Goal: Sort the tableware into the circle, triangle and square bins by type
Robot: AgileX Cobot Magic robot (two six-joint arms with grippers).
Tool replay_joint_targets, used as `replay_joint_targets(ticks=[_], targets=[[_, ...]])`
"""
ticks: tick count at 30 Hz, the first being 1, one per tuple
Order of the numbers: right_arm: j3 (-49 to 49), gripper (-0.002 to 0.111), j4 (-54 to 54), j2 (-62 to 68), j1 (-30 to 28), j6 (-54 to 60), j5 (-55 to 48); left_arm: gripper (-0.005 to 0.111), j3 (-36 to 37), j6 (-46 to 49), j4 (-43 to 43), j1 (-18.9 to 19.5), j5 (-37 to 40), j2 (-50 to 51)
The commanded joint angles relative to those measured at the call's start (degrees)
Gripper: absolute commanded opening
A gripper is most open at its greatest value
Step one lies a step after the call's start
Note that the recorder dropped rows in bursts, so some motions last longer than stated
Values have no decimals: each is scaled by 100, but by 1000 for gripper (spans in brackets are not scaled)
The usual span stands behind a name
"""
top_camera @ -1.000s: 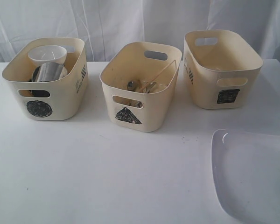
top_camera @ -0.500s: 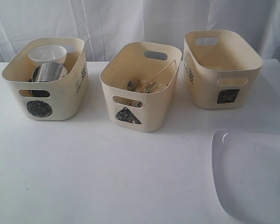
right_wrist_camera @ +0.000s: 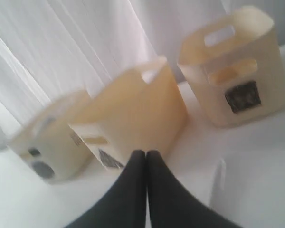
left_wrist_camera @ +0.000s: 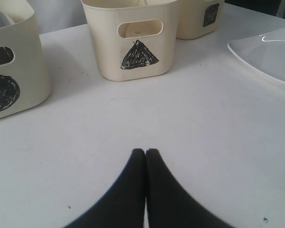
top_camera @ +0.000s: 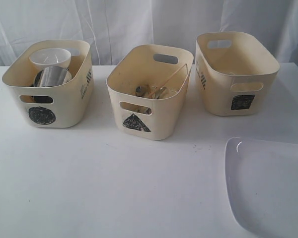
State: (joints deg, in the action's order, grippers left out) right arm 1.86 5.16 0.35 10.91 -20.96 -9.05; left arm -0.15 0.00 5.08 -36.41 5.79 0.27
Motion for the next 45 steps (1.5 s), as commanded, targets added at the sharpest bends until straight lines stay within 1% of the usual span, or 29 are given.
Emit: replay_joint_targets(ticks=[1,6,16,21,23,24,26,28,30,34,36,40,45], targets=[[785,0,101,-35,-42,-202,545,0,15,0,65,-30,-14,-27],[1639,0,-20,-35,-42,131,-561,0,15,0,65,-30,-14,-27],[2153,0,224,-35,-42,85,-670,0,15,0,65,-30,-14,-27],[2168,0,-161,-35,-42,150,17,0,15,0,65,-30,-14,-27],[2250,0,-312,-35,-42,150,12,0,15,0,65,-30,-14,-27],[2332,0,-383,-35,-42,150,-267,0,15,0,65,-30,-14,-27],[2538,0,-573,-35,-42,-10,-1206,0,15,0,65,-30,-14,-27],[2782,0,-1094,134,-42,-571,-2353,0,15,0,65,-30,-14,-27],[3026,0,-1594,477,-42,-1018,-3123,0,15,0,65,-30,-14,-27],[3760,0,-2483,1361,-42,-895,-4601,0,15,0,65,-30,-14,-27],[4054,0,-2883,1849,-42,-647,-5112,0,15,0,65,-30,-14,-27],[4497,0,-3520,2848,-42,-484,-5565,0,15,0,65,-30,-14,-27],[4719,0,-3597,3174,-42,-277,-5337,0,15,0,65,-30,-14,-27]])
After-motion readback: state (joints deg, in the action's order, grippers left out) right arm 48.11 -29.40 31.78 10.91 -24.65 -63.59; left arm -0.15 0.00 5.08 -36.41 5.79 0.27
